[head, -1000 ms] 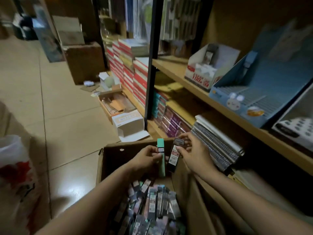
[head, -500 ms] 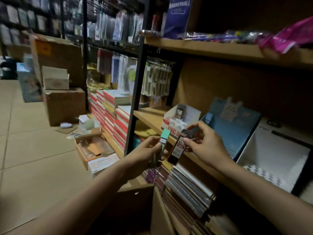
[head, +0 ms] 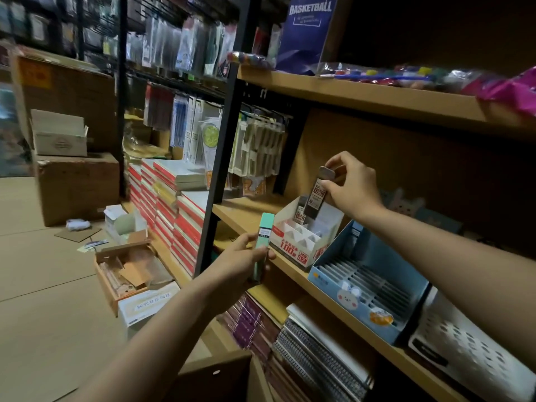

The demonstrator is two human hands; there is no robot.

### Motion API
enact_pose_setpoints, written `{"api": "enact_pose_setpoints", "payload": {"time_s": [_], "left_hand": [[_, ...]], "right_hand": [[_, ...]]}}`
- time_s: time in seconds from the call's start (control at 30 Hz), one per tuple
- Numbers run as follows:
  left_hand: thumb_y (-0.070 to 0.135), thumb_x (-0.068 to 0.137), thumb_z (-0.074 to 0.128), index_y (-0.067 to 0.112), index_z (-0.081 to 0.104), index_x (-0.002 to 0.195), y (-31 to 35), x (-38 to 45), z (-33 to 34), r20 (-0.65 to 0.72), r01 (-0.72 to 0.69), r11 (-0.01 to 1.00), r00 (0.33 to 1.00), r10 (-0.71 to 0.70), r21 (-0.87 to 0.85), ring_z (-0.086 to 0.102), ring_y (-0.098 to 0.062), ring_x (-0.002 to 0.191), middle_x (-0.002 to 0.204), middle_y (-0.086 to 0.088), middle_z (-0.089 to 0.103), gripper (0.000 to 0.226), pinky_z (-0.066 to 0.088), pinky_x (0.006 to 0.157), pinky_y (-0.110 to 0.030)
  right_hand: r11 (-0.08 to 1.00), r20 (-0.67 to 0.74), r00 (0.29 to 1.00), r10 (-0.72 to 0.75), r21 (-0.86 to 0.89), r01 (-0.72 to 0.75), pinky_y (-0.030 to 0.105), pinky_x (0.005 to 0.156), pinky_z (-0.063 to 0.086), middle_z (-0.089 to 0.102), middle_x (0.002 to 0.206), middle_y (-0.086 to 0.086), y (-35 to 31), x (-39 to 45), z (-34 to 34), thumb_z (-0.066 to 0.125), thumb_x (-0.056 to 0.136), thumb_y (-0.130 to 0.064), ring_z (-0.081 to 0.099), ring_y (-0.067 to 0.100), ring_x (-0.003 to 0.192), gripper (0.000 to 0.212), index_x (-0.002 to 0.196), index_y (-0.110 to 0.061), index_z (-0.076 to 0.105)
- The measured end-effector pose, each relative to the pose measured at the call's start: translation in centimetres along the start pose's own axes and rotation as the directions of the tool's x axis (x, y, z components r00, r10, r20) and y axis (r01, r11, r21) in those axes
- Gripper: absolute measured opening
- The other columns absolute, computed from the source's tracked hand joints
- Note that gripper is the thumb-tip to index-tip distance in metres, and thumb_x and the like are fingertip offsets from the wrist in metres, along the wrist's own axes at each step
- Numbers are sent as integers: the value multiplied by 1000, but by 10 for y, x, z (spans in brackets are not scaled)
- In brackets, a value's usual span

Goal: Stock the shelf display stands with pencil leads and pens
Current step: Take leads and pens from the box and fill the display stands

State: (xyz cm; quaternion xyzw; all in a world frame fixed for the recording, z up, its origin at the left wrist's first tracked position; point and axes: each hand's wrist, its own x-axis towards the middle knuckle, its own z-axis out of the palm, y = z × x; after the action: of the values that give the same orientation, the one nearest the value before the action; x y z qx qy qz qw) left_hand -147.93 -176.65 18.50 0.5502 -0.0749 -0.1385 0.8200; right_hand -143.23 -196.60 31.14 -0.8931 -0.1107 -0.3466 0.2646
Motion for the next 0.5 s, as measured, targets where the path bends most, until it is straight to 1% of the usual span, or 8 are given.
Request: {"api": "enact_pose_setpoints", "payload": {"time_s": [0.07, 0.17, 0.23, 0.33, 0.5], "left_hand": [[12, 98, 50, 28, 55, 113, 0, 4, -1, -13, -6, 1000, 1000, 6, -28, 56, -14, 73, 87, -5, 65, 23, 44, 69, -29], [9, 96, 52, 28, 54, 109, 2, 9, 0, -5, -1, 998, 1000, 1, -62, 55, -13, 71, 87, -5, 64, 24, 45, 66, -27], [7, 93, 54, 29, 54, 105, 2, 12, 3, 9, 3, 996, 1000, -2, -84, 56, -13, 69, 87, -5, 65, 25, 47, 65, -27], [9, 96, 52, 32, 55, 102, -2, 16, 9, 16, -3, 998, 1000, 4, -58, 57, -11, 67, 89, -5, 66, 24, 49, 63, -24], [11, 97, 50, 32, 55, 108, -11, 16, 14, 26, 28, 999, 999, -28, -26, 57, -11, 69, 93, -4, 66, 23, 48, 64, -24]], "right_hand": [[1000, -3, 1000, -9, -12, 9, 20, 65, 49, 63, 91, -4, 5, 10, 15, 74, 83, -12, 62, 10, 81, 22, 96, -20, 59], [998, 9, 1000, -17, -64, 18, 16, 64, 46, 65, 94, -2, 16, 17, 35, 75, 83, -12, 61, 12, 83, 22, 97, -19, 60], [994, 23, 1000, -12, -106, 14, 21, 68, 51, 66, 97, 0, 24, 19, 45, 75, 83, -13, 62, 14, 86, 22, 99, -18, 61], [988, 22, 1000, -12, -155, 16, 31, 74, 57, 67, 99, 2, 32, 21, 55, 76, 82, -14, 63, 16, 90, 24, 101, -17, 62], [964, 34, 999, -14, -264, 23, 34, 75, 55, 65, 100, 3, 40, 23, 65, 77, 81, -17, 62, 18, 90, 23, 100, -16, 64]]}}
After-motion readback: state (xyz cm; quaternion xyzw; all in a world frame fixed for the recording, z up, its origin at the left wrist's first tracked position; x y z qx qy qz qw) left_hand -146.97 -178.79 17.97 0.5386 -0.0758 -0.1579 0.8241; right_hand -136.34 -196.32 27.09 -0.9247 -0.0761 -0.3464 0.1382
